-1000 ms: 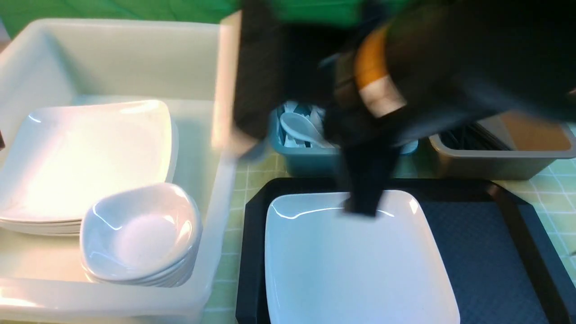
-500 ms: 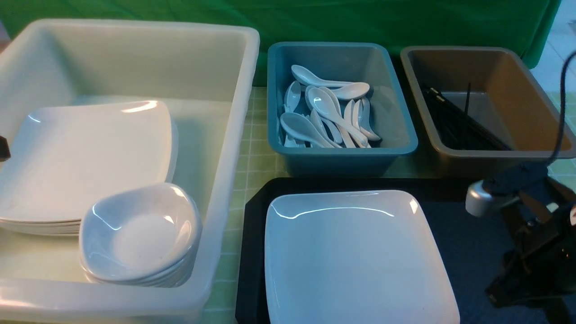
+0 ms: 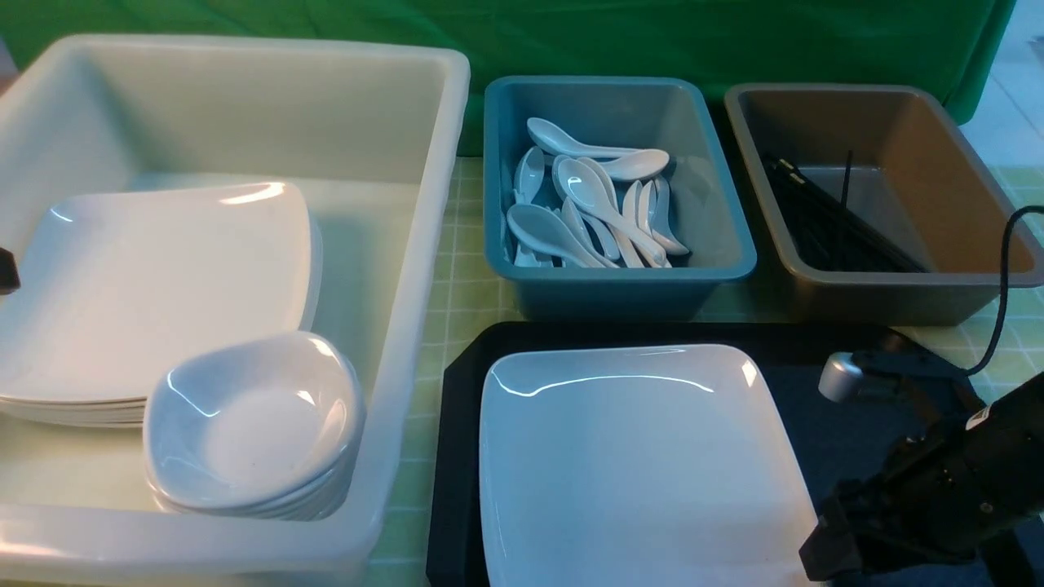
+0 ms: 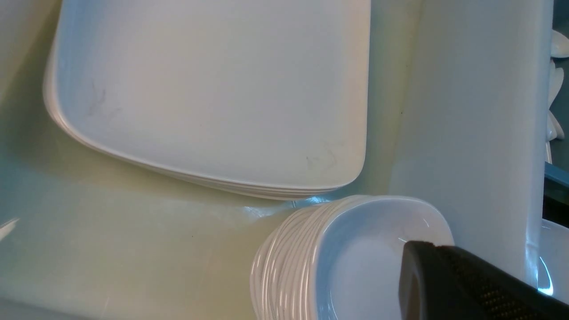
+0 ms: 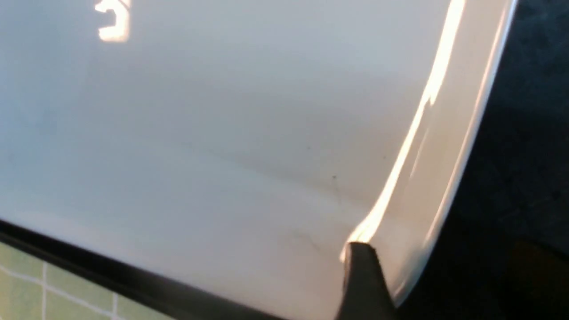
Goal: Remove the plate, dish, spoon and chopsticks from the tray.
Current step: Use the right arm to grab a plate from the dinner plate, then use the right arm to put the plate into the large storage box on the left
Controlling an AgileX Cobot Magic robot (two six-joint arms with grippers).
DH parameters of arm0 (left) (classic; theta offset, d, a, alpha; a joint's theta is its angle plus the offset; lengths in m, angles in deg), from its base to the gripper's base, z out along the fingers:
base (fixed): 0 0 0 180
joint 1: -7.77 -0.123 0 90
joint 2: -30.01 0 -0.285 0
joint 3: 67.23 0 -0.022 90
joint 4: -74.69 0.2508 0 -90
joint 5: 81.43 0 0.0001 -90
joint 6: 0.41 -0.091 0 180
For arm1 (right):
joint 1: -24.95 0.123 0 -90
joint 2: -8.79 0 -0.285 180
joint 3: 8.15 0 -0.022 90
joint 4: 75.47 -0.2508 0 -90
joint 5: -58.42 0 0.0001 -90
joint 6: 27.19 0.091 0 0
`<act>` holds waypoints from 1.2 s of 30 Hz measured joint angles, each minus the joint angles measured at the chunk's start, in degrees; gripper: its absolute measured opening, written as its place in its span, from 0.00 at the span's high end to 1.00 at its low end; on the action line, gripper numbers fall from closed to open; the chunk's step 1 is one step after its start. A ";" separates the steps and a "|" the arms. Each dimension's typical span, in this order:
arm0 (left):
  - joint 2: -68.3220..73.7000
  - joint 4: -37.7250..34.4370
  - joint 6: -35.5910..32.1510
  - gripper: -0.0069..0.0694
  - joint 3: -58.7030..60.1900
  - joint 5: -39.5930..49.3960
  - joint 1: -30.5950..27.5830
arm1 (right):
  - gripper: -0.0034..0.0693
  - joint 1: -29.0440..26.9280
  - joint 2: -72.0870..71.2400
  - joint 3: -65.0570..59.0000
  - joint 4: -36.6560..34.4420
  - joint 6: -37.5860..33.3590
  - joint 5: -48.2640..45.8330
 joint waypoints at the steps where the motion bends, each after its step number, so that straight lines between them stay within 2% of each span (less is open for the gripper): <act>1: 0.00 0.00 0.00 0.91 0.00 0.07 0.00 | 0.40 0.14 1.40 0.00 -0.18 0.00 0.44; 7: 0.00 0.00 0.00 0.91 0.00 0.07 0.00 | 0.43 3.21 5.03 0.41 -1.35 -0.37 3.54; 15: 0.00 0.05 -0.13 0.91 0.00 0.13 0.00 | 0.69 8.55 6.71 1.06 -3.81 -0.17 9.02; 21: 0.00 0.92 -0.13 0.91 0.05 0.56 0.00 | 0.69 9.02 6.09 1.10 -4.23 -1.97 8.72; 26: 0.00 1.41 -0.13 0.91 0.05 1.02 0.00 | 0.71 9.02 1.64 0.64 -1.30 -2.58 5.71; 30: 0.00 1.45 -0.13 0.91 0.05 1.14 0.00 | 0.81 9.06 -4.61 0.57 0.90 -2.80 3.07; 34: 0.00 1.51 -0.13 0.91 0.05 1.14 0.00 | 0.86 9.20 -11.71 0.57 3.89 -0.05 0.48; 36: 0.00 1.53 -0.13 0.91 0.05 1.14 0.00 | 0.87 9.20 -16.20 0.57 7.59 2.28 -1.30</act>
